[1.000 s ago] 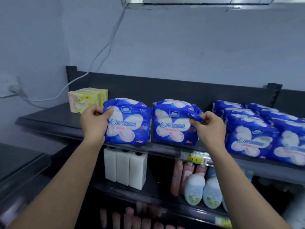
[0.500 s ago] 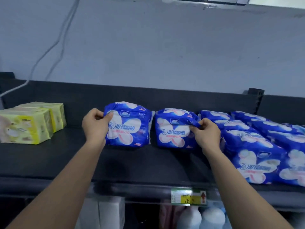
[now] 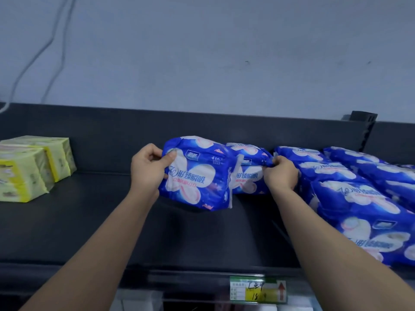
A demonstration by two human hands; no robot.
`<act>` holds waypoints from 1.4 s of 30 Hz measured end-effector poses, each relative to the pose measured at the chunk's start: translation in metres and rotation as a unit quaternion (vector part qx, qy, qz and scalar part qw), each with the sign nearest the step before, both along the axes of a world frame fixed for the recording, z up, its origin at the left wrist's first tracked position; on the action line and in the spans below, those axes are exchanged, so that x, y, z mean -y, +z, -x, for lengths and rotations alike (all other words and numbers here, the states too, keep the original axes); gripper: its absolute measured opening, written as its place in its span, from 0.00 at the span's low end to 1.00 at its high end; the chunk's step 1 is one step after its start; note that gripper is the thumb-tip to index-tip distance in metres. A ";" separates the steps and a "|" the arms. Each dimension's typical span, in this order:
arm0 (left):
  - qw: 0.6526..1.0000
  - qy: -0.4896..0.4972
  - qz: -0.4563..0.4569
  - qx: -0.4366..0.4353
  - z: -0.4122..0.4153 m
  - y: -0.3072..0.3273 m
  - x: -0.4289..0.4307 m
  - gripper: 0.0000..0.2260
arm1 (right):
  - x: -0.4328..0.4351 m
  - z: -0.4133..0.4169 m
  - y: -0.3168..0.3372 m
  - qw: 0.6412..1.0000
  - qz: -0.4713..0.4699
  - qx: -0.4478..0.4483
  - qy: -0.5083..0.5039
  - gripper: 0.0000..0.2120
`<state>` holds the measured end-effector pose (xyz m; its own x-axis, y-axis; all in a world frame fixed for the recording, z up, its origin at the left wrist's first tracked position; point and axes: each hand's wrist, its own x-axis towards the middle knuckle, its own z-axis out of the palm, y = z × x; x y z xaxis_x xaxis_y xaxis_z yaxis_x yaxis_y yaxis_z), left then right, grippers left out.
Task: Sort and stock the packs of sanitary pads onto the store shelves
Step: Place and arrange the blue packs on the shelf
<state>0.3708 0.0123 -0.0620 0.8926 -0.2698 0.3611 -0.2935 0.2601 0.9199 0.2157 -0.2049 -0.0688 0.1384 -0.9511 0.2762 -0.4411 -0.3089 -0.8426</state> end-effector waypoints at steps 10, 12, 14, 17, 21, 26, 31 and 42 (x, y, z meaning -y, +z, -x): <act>0.998 -0.053 -0.032 -0.007 0.047 -0.015 0.032 0.17 | -0.007 0.010 0.016 0.955 -0.196 0.191 0.116 0.23; 0.998 -0.058 -0.035 -0.009 0.057 -0.018 0.039 0.17 | -0.018 0.022 0.029 0.940 -0.213 0.225 0.144 0.20; 0.997 -0.063 -0.041 -0.012 0.067 -0.022 0.048 0.17 | -0.028 0.037 0.039 0.944 -0.198 0.203 0.171 0.19; 0.996 -0.075 -0.042 -0.028 0.083 -0.031 0.063 0.16 | -0.043 0.064 0.050 0.962 -0.116 0.092 0.231 0.17; 0.994 -0.093 -0.050 -0.029 0.096 -0.039 0.077 0.15 | -0.051 0.087 0.052 0.956 0.054 -0.181 0.226 0.19; 0.956 -0.140 -0.255 0.044 0.091 -0.045 0.070 0.28 | -0.051 0.096 0.037 0.924 0.183 -0.288 0.171 0.18; 0.927 -0.082 -0.345 0.119 0.107 -0.036 0.073 0.27 | -0.050 0.094 0.036 0.908 0.219 -0.322 0.154 0.15; 0.913 -0.102 -0.378 0.113 0.110 -0.042 0.052 0.24 | -0.047 0.095 0.024 0.895 0.256 -0.327 0.162 0.15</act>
<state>0.2604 -0.0394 -0.1044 0.7216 -0.6707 0.1716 -0.5141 -0.3532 0.7816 0.1206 -0.1577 -0.0451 0.6752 -0.6042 0.4231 -0.6059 -0.7815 -0.1491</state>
